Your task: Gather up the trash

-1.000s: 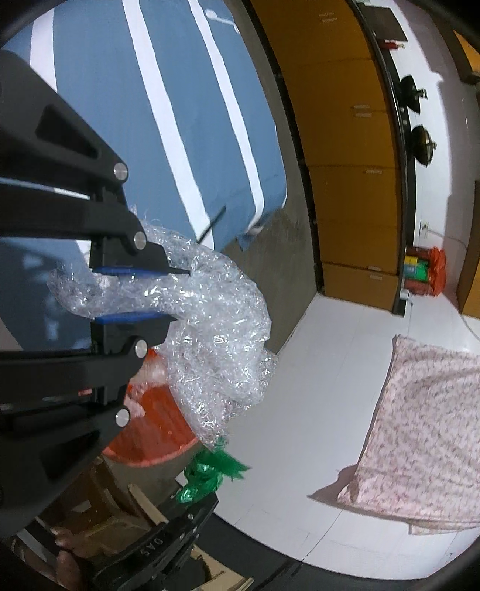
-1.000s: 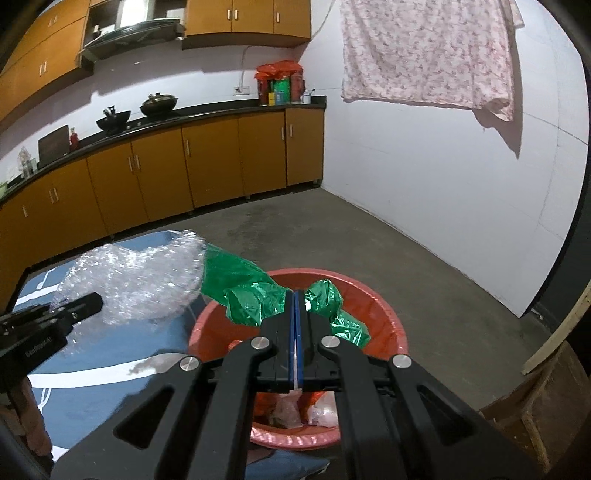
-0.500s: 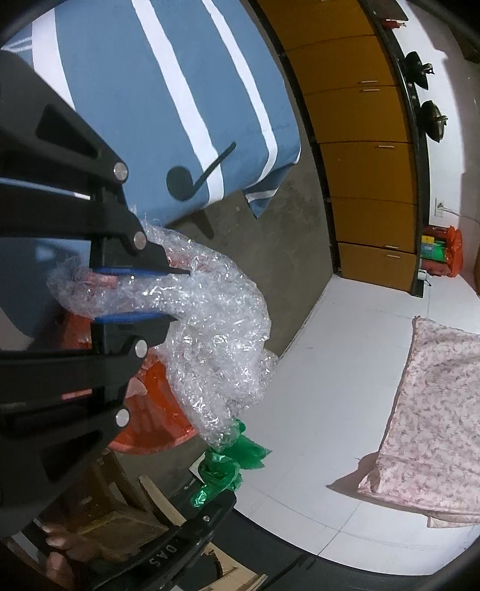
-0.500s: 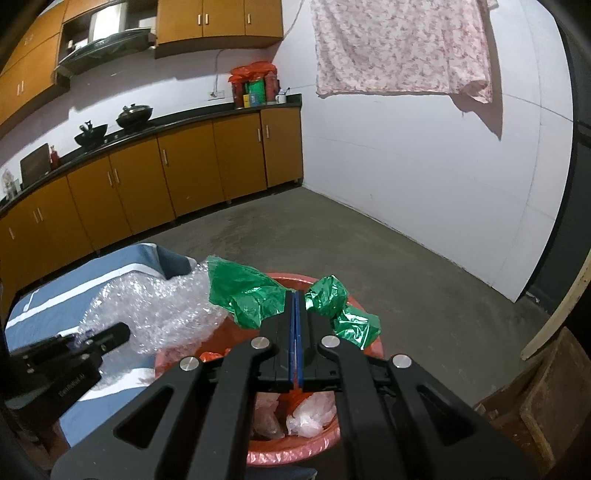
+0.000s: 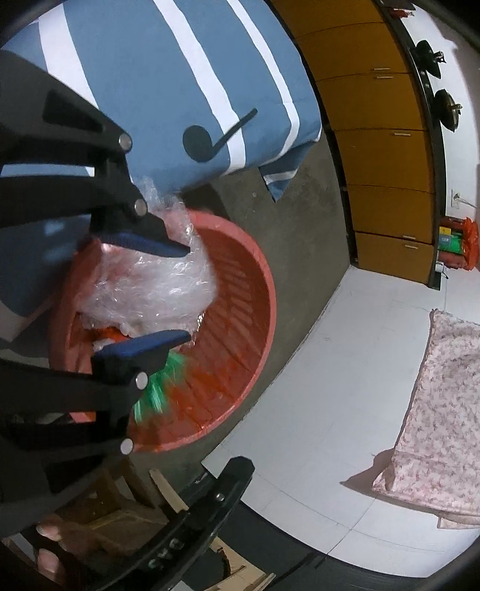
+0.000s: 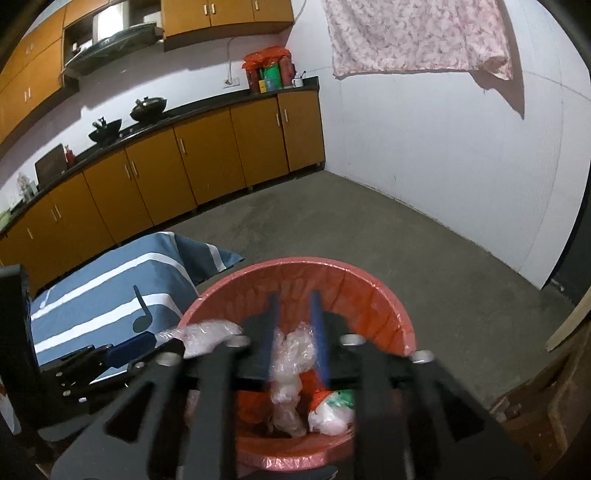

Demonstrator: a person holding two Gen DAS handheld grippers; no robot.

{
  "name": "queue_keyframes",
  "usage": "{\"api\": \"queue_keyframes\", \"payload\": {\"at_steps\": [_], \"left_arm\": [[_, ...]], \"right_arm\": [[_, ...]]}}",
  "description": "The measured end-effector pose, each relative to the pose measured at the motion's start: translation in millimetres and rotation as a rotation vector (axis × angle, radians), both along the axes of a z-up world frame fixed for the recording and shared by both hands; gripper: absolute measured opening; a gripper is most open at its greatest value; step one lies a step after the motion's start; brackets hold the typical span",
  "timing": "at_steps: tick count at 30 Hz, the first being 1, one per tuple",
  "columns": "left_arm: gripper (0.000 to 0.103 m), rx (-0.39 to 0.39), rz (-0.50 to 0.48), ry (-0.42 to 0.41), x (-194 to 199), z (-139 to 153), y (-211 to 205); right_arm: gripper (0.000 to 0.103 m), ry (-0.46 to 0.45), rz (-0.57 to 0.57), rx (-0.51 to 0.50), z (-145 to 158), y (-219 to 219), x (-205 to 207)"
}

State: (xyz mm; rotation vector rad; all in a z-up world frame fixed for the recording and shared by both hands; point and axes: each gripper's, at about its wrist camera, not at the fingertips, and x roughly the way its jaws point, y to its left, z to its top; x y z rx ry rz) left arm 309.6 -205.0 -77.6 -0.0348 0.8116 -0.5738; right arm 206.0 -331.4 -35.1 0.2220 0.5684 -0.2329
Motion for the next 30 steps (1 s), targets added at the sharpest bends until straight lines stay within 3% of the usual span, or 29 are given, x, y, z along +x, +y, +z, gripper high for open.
{"api": "queue_keyframes", "payload": {"at_steps": [4,8,11,13,15,17,23,30], "left_arm": [[0.049,-0.003,0.028,-0.010,0,4,13],[0.063,-0.008,0.069,-0.047,-9,18,35],[0.077,-0.019,0.096,-0.090,-22,31,57],[0.086,-0.021,0.119,-0.129,-35,42,73],[0.096,-0.029,0.144,-0.167,-50,54,93],[0.099,-0.026,0.167,-0.201,-66,64,109],[0.099,0.035,0.239,-0.322,-124,84,154],[0.099,0.070,0.339,-0.392,-184,90,197]], "right_arm": [[0.039,-0.024,-0.022,-0.005,8,-3,-14],[0.070,-0.071,-0.065,-0.032,23,0,-35],[0.088,-0.115,-0.085,-0.050,34,9,-55],[0.095,-0.153,-0.108,-0.067,41,19,-73],[0.095,-0.173,-0.116,-0.088,45,31,-87],[0.099,-0.179,-0.119,-0.115,47,43,-97],[0.101,-0.202,-0.103,-0.185,51,81,-135],[0.101,-0.202,-0.052,-0.192,49,114,-166]]}}
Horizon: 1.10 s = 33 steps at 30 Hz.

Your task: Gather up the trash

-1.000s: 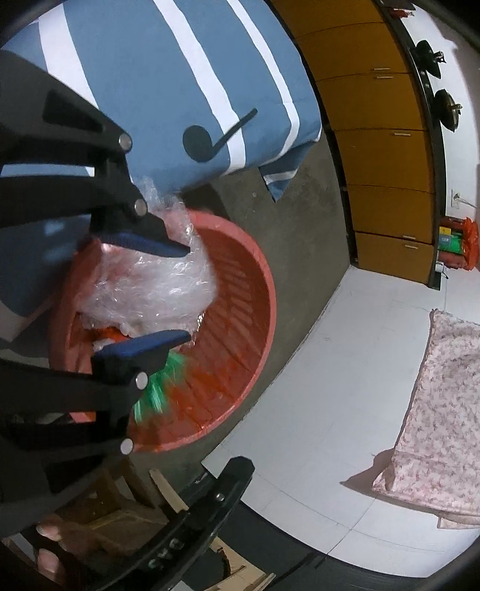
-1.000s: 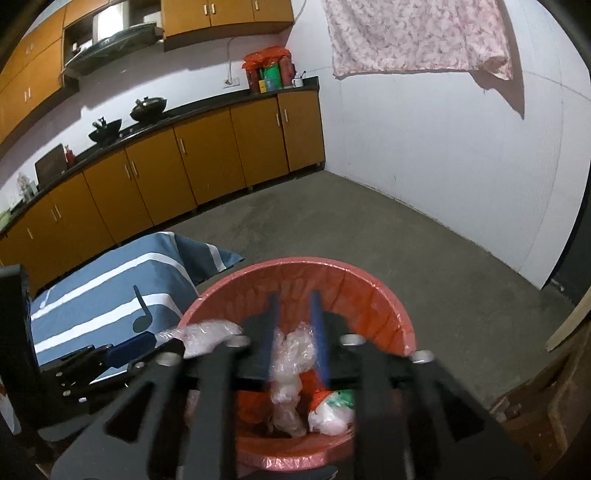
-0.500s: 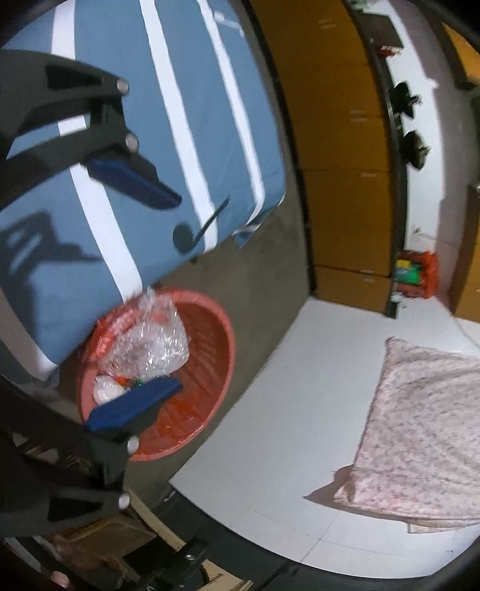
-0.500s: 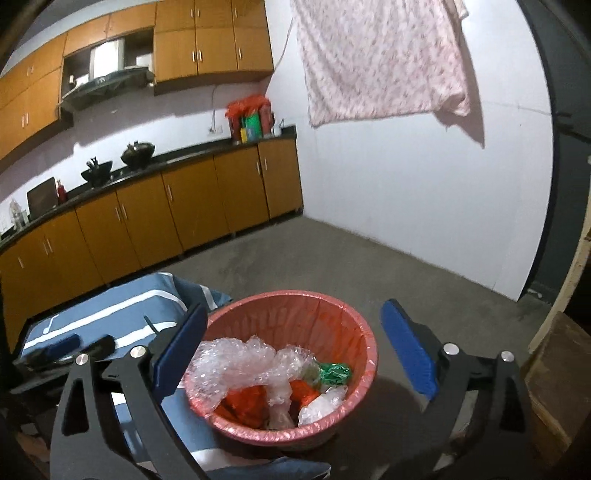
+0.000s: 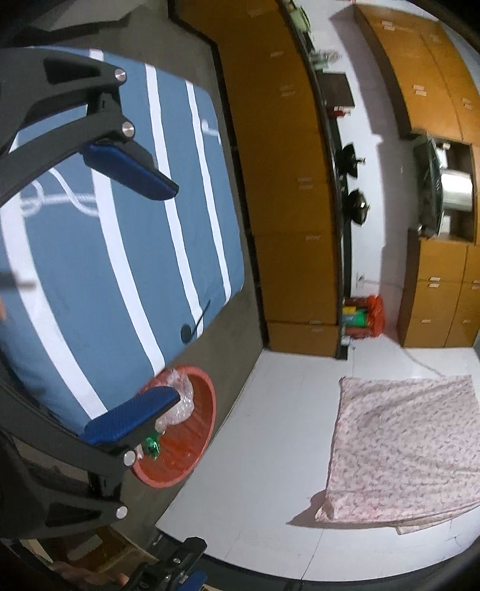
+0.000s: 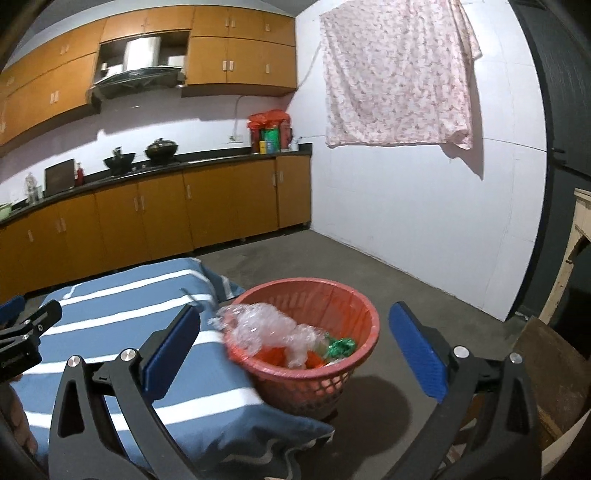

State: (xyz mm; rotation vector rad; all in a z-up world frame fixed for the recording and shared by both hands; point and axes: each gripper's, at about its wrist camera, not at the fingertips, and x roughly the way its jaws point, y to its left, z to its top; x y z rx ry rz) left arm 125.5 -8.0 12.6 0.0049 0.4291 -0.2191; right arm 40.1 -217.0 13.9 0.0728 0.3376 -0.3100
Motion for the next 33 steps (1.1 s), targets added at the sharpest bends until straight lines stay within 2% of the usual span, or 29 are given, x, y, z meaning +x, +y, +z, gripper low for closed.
{"api": "queue_keyframes", "payload": {"at_steps": [5,14,23,33], "left_arm": [[0.099,0.013,0.033,-0.021,-27,3,17],[0.099,0.025,0.060,-0.037,-61,3,28],[0.099,0.060,0.086,-0.055,-82,1,27],[0.099,0.053,0.098,-0.039,-90,-3,29]], "right_arm": [[0.101,0.003,0.034,-0.064,0,25,-13],[0.101,-0.008,0.064,-0.093,-2,55,-33],[0.101,0.005,0.041,-0.089,-10,58,-47],[0.101,0.013,0.023,-0.083,-15,57,-55]]}}
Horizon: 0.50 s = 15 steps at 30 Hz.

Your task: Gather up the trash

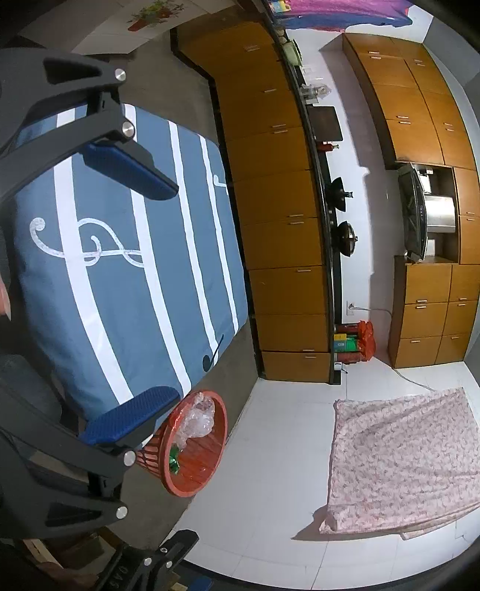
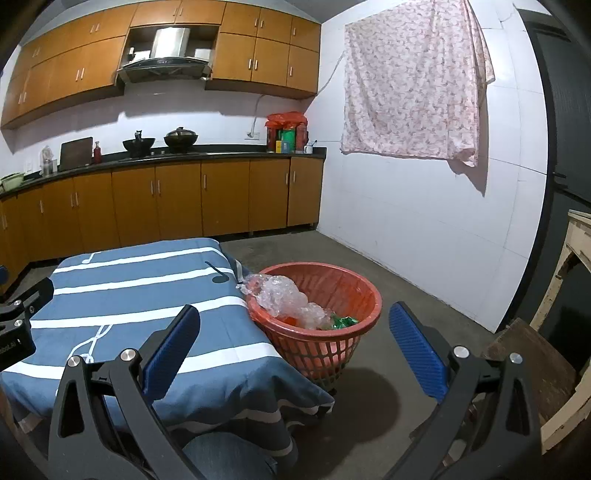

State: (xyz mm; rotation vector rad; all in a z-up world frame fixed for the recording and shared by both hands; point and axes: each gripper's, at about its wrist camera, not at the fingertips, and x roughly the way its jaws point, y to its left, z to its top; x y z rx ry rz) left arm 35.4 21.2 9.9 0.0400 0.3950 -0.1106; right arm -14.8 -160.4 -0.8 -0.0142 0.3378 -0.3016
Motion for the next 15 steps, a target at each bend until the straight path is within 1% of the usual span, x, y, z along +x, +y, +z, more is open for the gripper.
{"api": "queue_keyframes", "payload": {"at_steps": [15], "left_arm": [[0.099,-0.024,0.000,0.010,-0.9,-3.2,4.7]], "right_arm": [[0.101,0.002,-0.007,-0.002,-3.3,1.5,-4.7]]}}
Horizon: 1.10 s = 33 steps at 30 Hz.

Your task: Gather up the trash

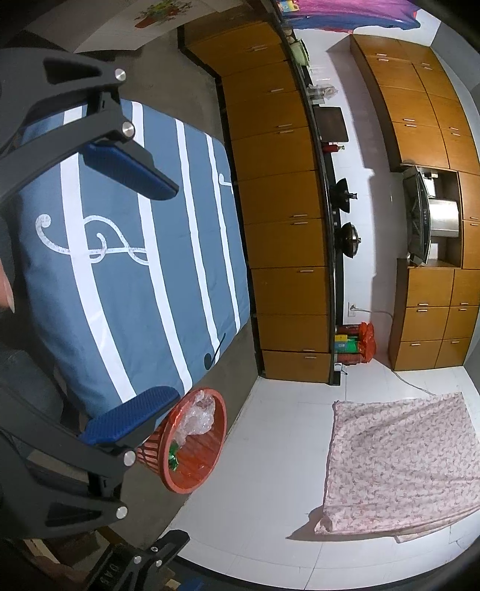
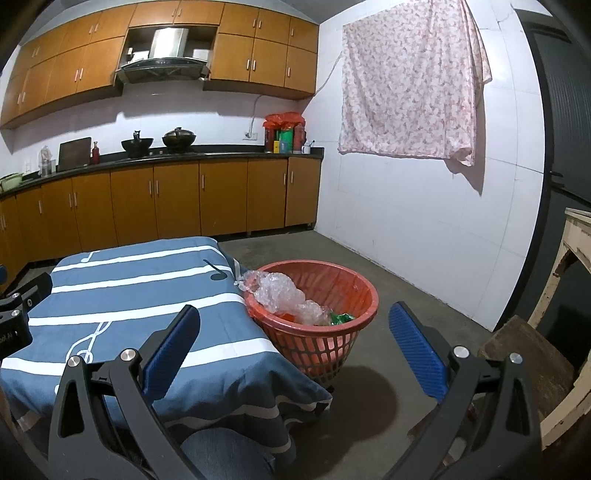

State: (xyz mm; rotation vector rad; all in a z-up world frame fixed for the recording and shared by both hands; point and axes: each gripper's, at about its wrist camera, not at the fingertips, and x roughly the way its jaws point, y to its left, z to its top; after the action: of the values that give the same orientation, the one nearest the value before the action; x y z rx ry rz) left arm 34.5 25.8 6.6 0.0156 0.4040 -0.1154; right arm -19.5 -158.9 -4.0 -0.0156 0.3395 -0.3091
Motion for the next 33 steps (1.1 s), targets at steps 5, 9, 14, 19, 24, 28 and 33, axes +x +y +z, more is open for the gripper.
{"api": "queue_keyframes", "payload": {"at_steps": [5,9,14,19,24,28,33], "left_arm": [[0.099,-0.002,-0.001,0.005,-0.2,-0.9,-0.8],[0.099,-0.004,-0.002,0.008,-1.8,-2.2,-0.6],[0.099,-0.005,-0.003,0.007,-1.3,-2.0,0.3],[0.099,-0.006,-0.003,0.008,-1.5,-2.3,0.5],[0.099,-0.005,-0.003,0.008,-2.0,-2.8,-0.1],[0.099,-0.005,-0.003,0.008,-1.6,-2.6,0.1],[0.099,-0.005,-0.001,0.009,-1.8,-2.9,0.1]], "right_arm": [[0.101,0.008,-0.003,0.001,-2.3,2.5,-1.1],[0.101,0.010,-0.003,0.004,-2.3,2.9,-1.0],[0.101,0.011,-0.003,0.004,-2.8,2.4,-0.8],[0.101,0.013,-0.003,0.007,-3.3,2.5,-1.1],[0.101,0.014,-0.003,0.007,-3.1,2.9,-1.1],[0.101,0.013,-0.004,0.006,-2.9,3.4,-1.0],[0.101,0.018,-0.003,0.009,-7.2,5.0,-1.0]]}}
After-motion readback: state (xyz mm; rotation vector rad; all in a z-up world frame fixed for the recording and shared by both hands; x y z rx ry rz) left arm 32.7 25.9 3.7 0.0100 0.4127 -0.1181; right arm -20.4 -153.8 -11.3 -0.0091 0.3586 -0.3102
